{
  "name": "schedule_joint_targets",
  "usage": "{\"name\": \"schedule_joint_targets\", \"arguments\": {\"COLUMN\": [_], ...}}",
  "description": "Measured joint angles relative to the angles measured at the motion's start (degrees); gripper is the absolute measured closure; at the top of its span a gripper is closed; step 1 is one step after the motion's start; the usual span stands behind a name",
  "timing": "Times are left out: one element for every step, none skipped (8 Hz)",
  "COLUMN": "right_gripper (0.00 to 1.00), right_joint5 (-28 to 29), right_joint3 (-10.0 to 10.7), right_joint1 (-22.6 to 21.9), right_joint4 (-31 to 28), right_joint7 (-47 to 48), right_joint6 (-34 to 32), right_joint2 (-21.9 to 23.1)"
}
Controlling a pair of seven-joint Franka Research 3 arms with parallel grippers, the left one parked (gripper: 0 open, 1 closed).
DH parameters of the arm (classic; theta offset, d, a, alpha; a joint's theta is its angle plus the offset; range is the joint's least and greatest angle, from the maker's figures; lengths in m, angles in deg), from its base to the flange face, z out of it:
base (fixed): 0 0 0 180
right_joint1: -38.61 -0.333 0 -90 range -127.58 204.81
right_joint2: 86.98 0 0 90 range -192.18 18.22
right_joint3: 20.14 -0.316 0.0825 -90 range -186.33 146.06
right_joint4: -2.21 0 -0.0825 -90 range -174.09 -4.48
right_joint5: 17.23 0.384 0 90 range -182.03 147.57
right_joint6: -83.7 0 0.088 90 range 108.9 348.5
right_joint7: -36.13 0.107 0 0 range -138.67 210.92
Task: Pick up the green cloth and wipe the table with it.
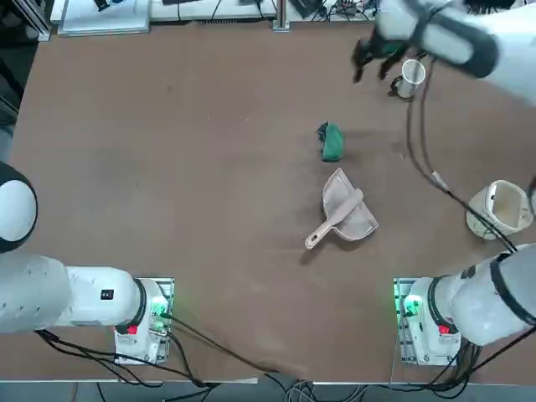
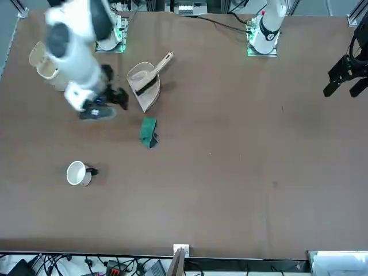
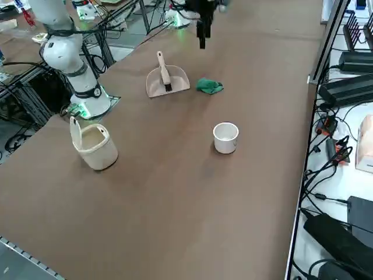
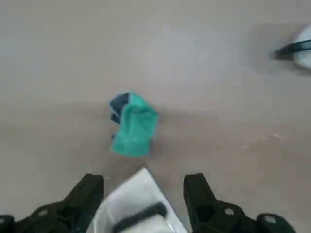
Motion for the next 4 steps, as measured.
{"name": "schedule_joint_targets", "arguments": {"right_gripper": [0.0,0.0,0.0,0.0], "right_joint5": [0.0,0.0,0.0,0.0], "right_joint3": [0.0,0.0,0.0,0.1], "right_joint1": [-2.3,-3.7,-4.3,-4.3], "right_joint4": [-0.5,-0.5,-0.4,-0.3], "right_joint7": [0.9,1.0,1.0,0.9], "right_joint6": [4.5,8.1,10.2,11.2], "right_joint2": [-4.2,-8.3,-11.7,-14.2]}}
